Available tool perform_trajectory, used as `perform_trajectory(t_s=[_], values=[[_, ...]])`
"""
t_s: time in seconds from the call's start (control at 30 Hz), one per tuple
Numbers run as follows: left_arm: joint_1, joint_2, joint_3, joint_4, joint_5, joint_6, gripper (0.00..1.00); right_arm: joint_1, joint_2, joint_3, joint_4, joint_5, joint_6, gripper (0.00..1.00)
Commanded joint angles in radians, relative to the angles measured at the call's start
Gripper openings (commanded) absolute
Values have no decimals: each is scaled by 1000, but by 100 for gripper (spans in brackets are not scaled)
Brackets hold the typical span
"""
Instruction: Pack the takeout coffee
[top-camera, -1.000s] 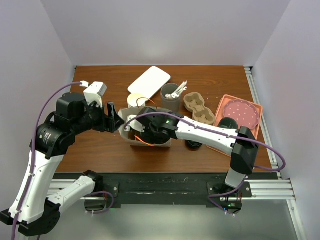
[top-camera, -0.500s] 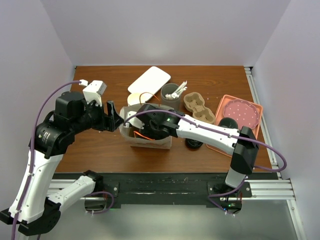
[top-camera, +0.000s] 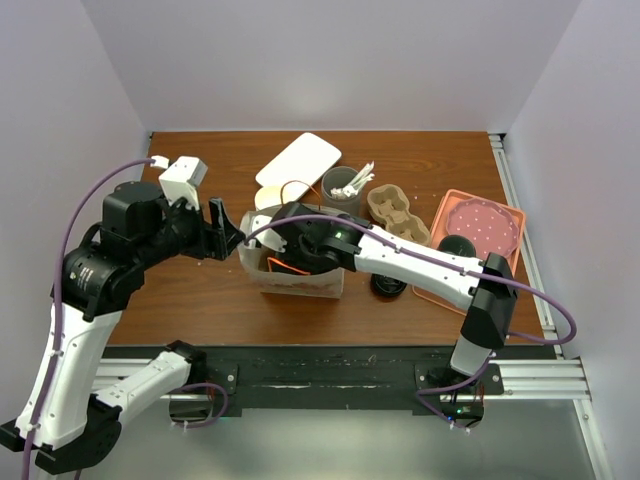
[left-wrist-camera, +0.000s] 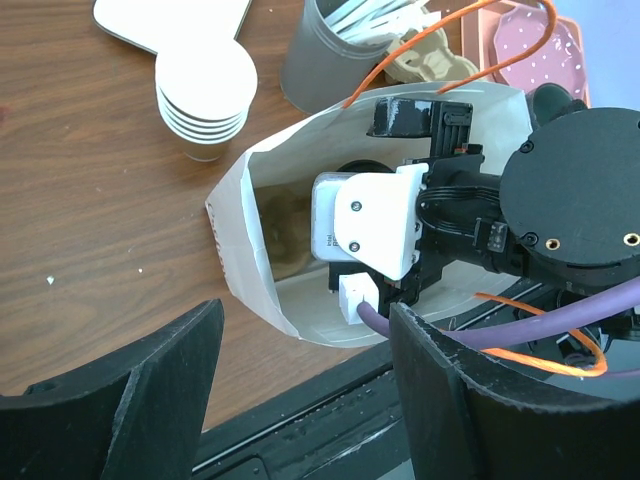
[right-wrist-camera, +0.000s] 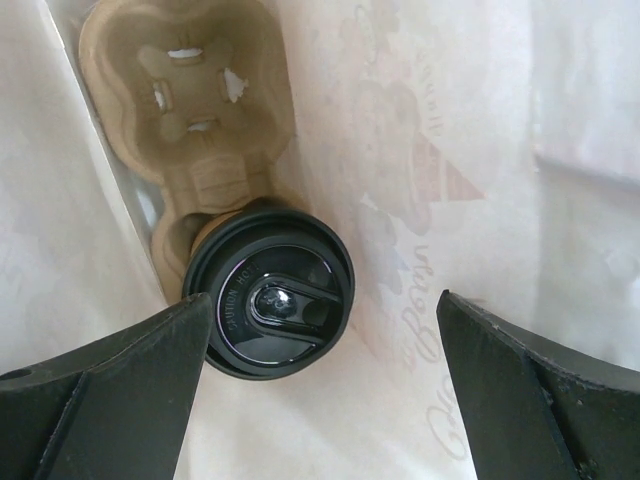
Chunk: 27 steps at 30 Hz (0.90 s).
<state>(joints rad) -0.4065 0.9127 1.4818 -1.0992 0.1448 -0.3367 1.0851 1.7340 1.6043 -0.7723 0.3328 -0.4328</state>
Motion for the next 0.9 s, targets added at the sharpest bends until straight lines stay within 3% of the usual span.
perform_trajectory(t_s=[0.0, 0.87], values=[[-3, 9, 37, 4, 15, 19, 72, -14, -21, 72, 8, 46, 35, 99], [-3, 14, 77, 2, 4, 31, 72, -27, -48, 238, -9, 55, 92, 98]])
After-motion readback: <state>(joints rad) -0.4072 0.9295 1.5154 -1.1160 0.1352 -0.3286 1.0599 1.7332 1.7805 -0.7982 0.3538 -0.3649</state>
